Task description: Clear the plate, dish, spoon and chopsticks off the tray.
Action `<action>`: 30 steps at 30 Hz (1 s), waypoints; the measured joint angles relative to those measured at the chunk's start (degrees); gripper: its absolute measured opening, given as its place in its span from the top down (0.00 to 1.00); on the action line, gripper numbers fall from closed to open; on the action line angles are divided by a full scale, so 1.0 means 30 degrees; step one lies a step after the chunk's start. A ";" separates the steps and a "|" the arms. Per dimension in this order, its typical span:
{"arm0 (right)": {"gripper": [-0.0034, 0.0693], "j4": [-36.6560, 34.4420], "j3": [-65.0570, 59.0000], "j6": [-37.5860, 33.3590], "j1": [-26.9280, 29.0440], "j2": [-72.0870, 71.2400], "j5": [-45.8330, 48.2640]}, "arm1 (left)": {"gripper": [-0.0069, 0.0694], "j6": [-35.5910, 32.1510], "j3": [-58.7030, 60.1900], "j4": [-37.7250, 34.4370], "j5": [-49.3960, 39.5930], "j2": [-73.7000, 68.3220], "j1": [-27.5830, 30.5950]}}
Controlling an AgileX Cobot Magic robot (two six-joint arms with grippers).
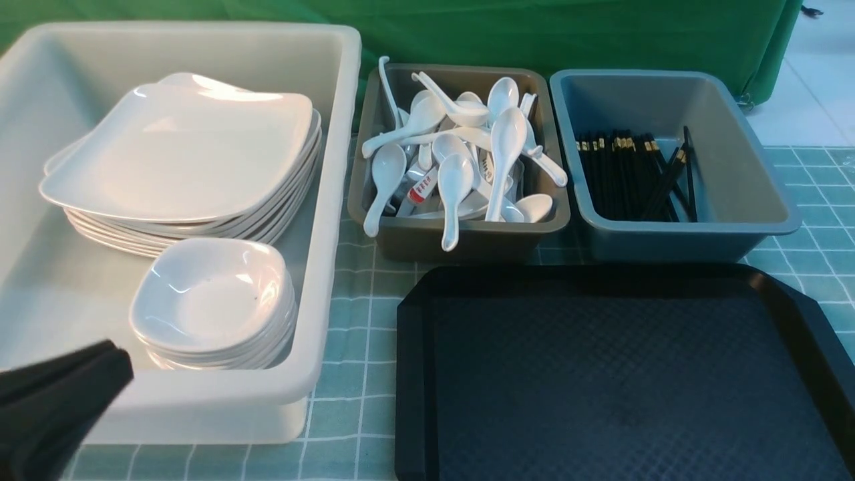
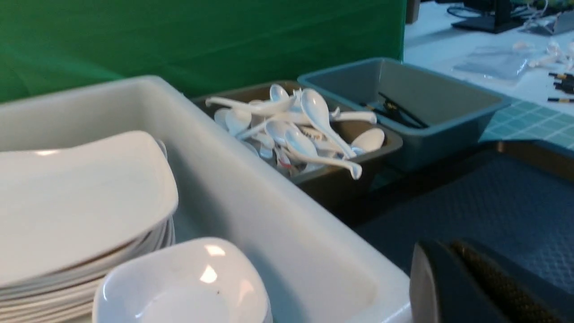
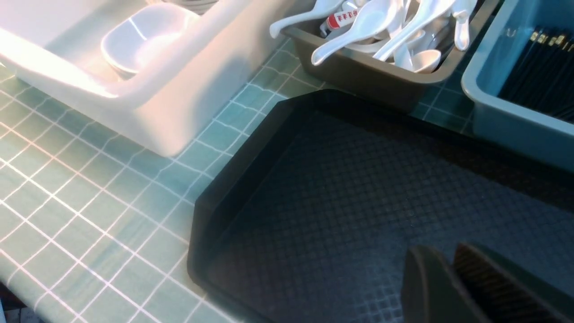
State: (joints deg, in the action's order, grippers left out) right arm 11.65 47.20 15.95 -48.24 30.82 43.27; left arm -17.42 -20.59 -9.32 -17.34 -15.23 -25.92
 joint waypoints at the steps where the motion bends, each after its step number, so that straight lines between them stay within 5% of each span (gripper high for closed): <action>1: 0.79 0.0000 0.0000 0.0000 0.0000 0.0000 0.0000 | 0.89 0.0000 0.0069 0.0000 -0.0077 0.0000 0.0000; 8: 0.77 -0.0178 -0.0101 -0.0216 0.2023 -0.0165 -0.0024 | 0.89 0.0000 0.0316 0.0039 -0.0800 0.0016 0.0000; 11: 0.82 -0.0912 -0.0565 -0.1428 0.4268 -0.0723 -0.0236 | 0.89 0.0000 0.0316 0.0053 -0.0867 0.0016 0.0000; 13: 0.91 -0.2696 -0.2543 -0.4877 0.7494 -0.2038 -0.1938 | 0.89 0.0000 0.0316 0.0053 -0.0912 0.0016 0.0000; 21: 0.93 -0.6080 -1.1989 -0.8033 1.3619 -0.7836 -0.7491 | 0.89 -0.0024 0.0316 0.0053 -0.0912 0.0016 0.0000; 30: 0.93 -0.6134 -1.5847 -0.8152 1.3967 -1.0244 -0.9361 | 0.89 -0.0024 0.0316 0.0061 -0.0912 0.0016 0.0000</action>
State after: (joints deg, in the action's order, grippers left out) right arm -6.75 -0.34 -8.50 -6.33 0.09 15.19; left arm -17.49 -19.65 -9.13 -20.08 -15.19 -25.92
